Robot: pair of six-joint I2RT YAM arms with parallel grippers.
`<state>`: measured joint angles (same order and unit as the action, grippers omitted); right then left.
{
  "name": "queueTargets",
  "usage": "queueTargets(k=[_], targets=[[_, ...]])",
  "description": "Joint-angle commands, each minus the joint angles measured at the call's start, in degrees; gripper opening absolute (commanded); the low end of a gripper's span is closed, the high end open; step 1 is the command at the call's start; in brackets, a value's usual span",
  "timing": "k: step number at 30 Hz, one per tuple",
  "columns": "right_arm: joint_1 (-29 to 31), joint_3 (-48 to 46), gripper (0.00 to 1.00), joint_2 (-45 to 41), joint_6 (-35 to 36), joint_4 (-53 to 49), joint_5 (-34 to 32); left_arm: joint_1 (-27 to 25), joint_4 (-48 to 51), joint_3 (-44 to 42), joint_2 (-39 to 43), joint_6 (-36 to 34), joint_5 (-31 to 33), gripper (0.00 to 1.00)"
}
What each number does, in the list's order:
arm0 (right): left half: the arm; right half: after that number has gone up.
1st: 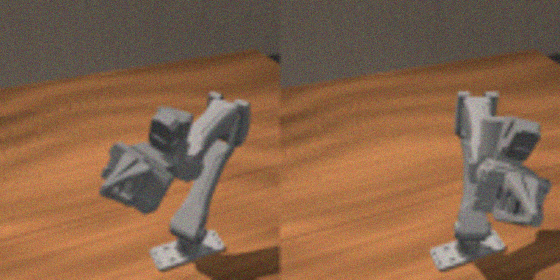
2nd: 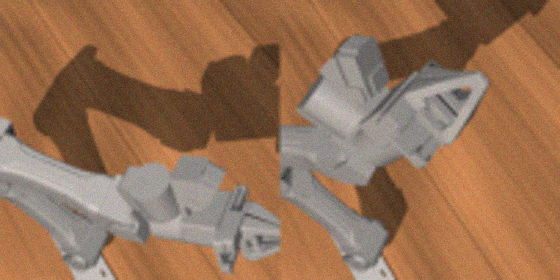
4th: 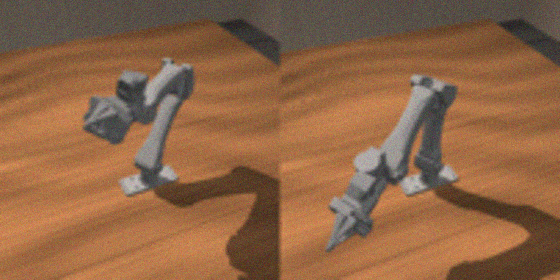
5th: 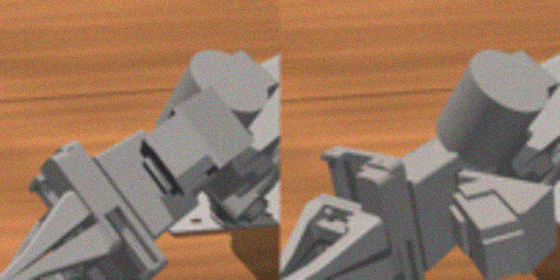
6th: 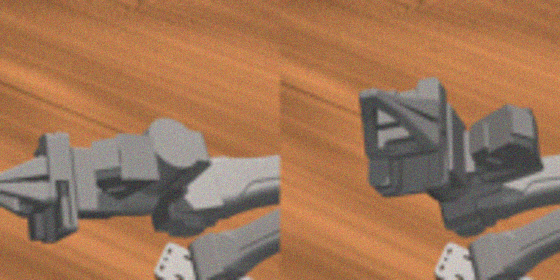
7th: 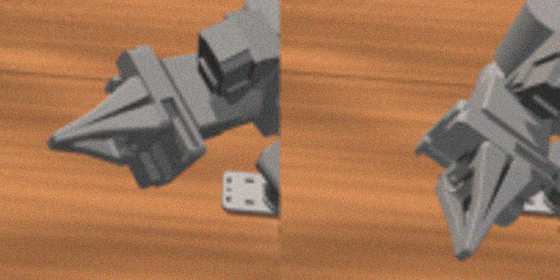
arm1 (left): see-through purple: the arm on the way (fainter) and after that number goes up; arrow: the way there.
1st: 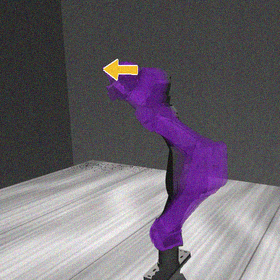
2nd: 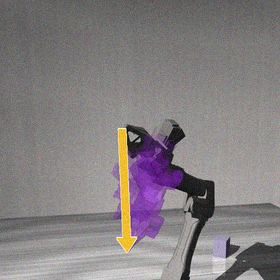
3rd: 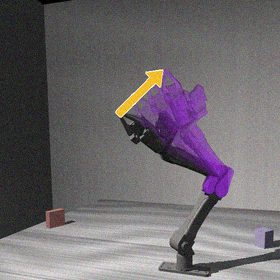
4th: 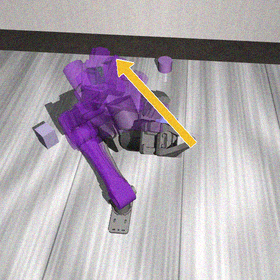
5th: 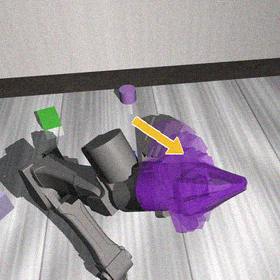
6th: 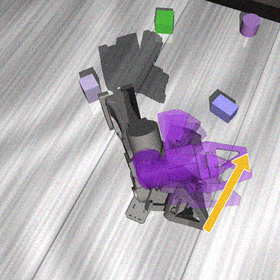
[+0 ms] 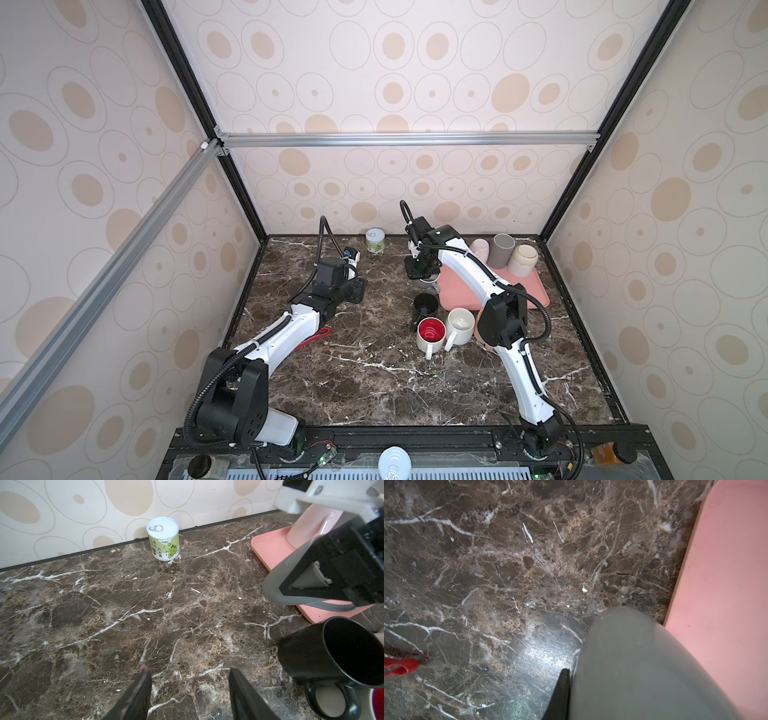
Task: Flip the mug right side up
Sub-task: 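Lower the grey mug upright beside the black mug with the right gripper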
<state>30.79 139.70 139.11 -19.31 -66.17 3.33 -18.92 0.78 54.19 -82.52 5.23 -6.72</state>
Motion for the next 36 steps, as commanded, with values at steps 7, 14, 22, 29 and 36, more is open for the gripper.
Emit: queueTargets(k=[7,14,22,29,36], targets=[[0.03,1.54,0.06,2.28,1.06,-5.50,-0.12,0.37,-1.21,1.26,-0.80,-0.93,-0.64,0.60],[-0.05,1.56,0.15,2.77,0.94,-6.68,-0.08,0.37,-1.24,1.09,-0.65,-1.02,-0.55,0.61],[0.06,1.78,0.24,1.83,0.95,-7.21,-0.60,0.37,-1.80,0.83,-0.41,-0.93,-0.75,0.61],[0.12,3.12,0.28,-0.67,1.07,-7.54,-1.83,0.37,-2.37,0.55,-0.10,-0.75,-1.34,0.61],[0.15,3.83,0.30,-4.82,1.36,-6.44,-3.37,0.39,-3.32,-0.22,0.75,-0.66,-2.64,0.62]])
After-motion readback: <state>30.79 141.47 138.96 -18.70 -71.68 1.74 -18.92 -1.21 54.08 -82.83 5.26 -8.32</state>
